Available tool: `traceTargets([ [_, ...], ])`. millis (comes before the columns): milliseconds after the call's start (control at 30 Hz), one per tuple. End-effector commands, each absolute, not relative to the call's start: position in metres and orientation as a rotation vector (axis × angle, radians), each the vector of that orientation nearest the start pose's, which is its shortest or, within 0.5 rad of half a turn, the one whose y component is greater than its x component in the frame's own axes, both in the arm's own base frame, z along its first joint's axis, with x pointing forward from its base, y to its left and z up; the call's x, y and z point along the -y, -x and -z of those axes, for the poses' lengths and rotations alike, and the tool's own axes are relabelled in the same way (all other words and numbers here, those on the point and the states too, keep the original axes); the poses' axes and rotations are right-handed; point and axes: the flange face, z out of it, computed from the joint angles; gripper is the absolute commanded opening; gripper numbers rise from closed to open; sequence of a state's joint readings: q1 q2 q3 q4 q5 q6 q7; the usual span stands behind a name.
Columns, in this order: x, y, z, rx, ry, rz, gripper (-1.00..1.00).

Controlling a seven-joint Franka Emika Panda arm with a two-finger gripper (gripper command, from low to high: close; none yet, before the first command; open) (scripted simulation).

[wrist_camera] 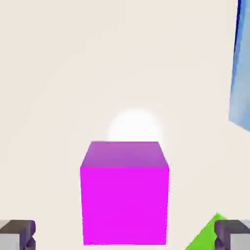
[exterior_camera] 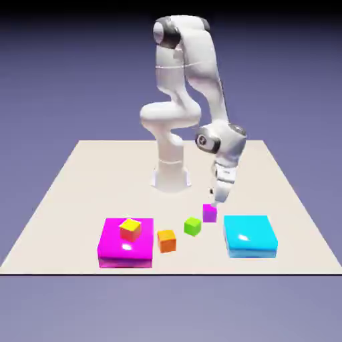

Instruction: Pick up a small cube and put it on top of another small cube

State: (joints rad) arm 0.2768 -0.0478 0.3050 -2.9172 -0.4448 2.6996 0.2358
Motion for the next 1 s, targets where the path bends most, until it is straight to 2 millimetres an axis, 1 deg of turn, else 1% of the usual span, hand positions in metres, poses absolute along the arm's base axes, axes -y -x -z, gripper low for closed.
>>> traceTargets([
  [0, -0.184, -0.256, -0.178, 1.260, 3.117, -0.149, 0.00],
  [167, -0.181, -0.257, -0.150, 1.260, 3.118, -0.145, 0.00],
  [300, -0.174, -0.254, -0.127, 1.260, 3.112, -0.155, 0.00],
  [333, -0.173, -0.253, -0.124, 1.261, 3.111, -0.156, 0.00],
  [367, -0.173, -0.253, -0.124, 1.261, 3.111, -0.156, -1.00],
  [400, -0.173, -0.253, -0.124, 1.261, 3.111, -0.156, -1.00],
  [567, -0.181, -0.257, -0.153, 1.260, 3.118, -0.145, -1.00],
  [767, -0.185, -0.255, -0.186, 1.260, 3.114, -0.153, -1.00],
  [800, -0.185, -0.254, -0.190, 1.260, 3.112, -0.155, -1.00],
  [867, -0.185, -0.254, -0.193, 1.261, 3.111, -0.156, -1.00],
  [967, -0.164, -0.309, -0.208, 0.746, 3.258, -0.175, -1.00],
])
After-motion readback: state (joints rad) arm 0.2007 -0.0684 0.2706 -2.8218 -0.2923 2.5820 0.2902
